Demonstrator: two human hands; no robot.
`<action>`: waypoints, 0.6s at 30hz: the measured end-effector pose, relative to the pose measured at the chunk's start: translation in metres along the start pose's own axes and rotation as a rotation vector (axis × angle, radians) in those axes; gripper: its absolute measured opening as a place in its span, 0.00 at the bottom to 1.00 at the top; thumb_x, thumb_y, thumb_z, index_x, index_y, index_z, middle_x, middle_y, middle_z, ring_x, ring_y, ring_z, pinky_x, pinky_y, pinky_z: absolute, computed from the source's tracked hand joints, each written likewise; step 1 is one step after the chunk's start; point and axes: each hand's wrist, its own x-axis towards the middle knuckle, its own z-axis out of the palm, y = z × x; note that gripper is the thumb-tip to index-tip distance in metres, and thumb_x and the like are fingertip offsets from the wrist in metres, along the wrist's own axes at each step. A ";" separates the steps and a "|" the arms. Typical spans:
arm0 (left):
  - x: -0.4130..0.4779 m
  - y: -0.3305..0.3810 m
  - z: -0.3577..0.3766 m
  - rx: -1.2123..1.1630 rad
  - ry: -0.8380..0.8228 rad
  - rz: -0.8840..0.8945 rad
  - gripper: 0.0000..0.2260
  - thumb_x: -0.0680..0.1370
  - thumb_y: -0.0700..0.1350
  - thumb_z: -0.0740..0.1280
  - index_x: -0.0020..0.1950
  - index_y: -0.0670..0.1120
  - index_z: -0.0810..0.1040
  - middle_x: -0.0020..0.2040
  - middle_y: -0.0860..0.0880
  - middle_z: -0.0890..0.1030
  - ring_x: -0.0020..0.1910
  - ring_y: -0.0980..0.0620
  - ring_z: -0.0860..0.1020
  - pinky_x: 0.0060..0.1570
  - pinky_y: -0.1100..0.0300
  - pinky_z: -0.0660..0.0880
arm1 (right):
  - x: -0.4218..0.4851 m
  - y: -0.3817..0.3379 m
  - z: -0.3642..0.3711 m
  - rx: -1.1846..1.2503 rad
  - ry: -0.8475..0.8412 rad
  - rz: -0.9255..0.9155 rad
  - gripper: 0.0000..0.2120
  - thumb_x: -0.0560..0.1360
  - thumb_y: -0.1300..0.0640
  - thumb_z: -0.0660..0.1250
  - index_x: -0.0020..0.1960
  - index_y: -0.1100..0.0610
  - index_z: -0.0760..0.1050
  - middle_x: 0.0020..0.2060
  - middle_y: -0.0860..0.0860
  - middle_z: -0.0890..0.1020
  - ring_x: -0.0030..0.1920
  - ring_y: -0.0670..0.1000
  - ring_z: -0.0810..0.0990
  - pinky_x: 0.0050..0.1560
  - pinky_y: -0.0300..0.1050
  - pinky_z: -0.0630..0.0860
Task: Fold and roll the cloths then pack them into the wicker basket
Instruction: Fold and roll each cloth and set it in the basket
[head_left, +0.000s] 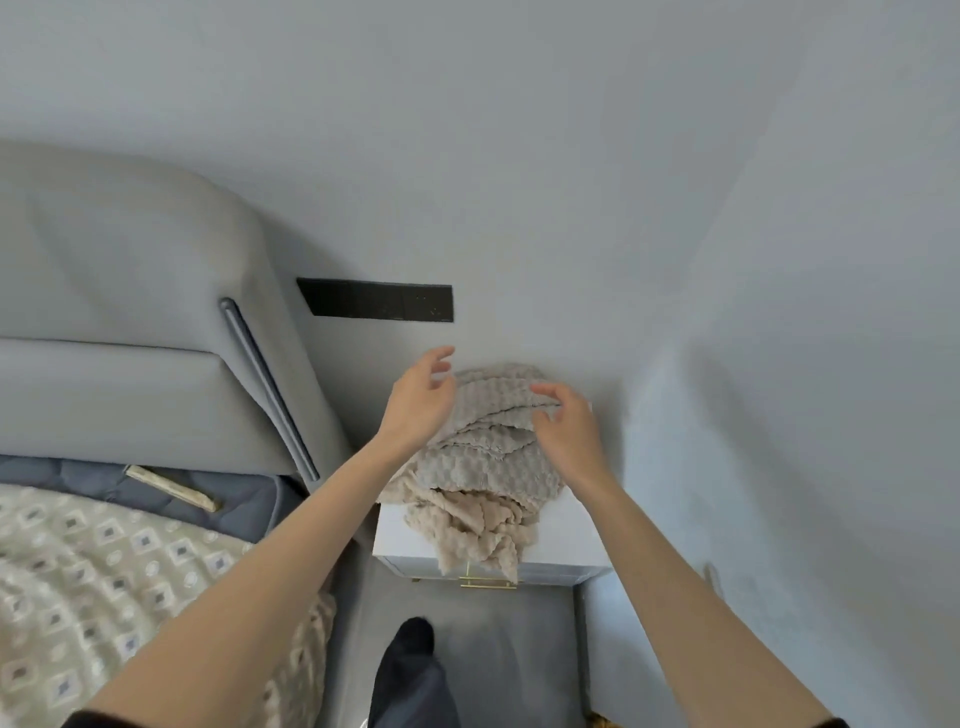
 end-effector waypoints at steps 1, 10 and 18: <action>0.016 -0.009 0.001 0.011 -0.022 -0.001 0.18 0.81 0.42 0.56 0.72 0.51 0.66 0.66 0.50 0.73 0.56 0.57 0.71 0.54 0.59 0.72 | 0.013 0.003 0.011 0.002 0.002 0.007 0.16 0.79 0.62 0.59 0.65 0.52 0.72 0.64 0.46 0.73 0.45 0.39 0.73 0.53 0.38 0.67; 0.133 -0.107 0.056 0.098 -0.200 0.096 0.18 0.81 0.41 0.57 0.71 0.47 0.68 0.65 0.47 0.74 0.60 0.52 0.73 0.59 0.62 0.69 | 0.118 0.081 0.099 -0.225 0.073 -0.077 0.16 0.78 0.61 0.59 0.64 0.52 0.72 0.64 0.49 0.74 0.64 0.47 0.68 0.63 0.41 0.63; 0.219 -0.199 0.131 0.207 -0.152 0.304 0.16 0.81 0.41 0.57 0.68 0.49 0.71 0.63 0.50 0.76 0.58 0.54 0.74 0.58 0.62 0.69 | 0.198 0.179 0.139 -0.502 0.194 -0.282 0.17 0.80 0.59 0.57 0.67 0.52 0.72 0.63 0.50 0.75 0.65 0.52 0.69 0.65 0.48 0.64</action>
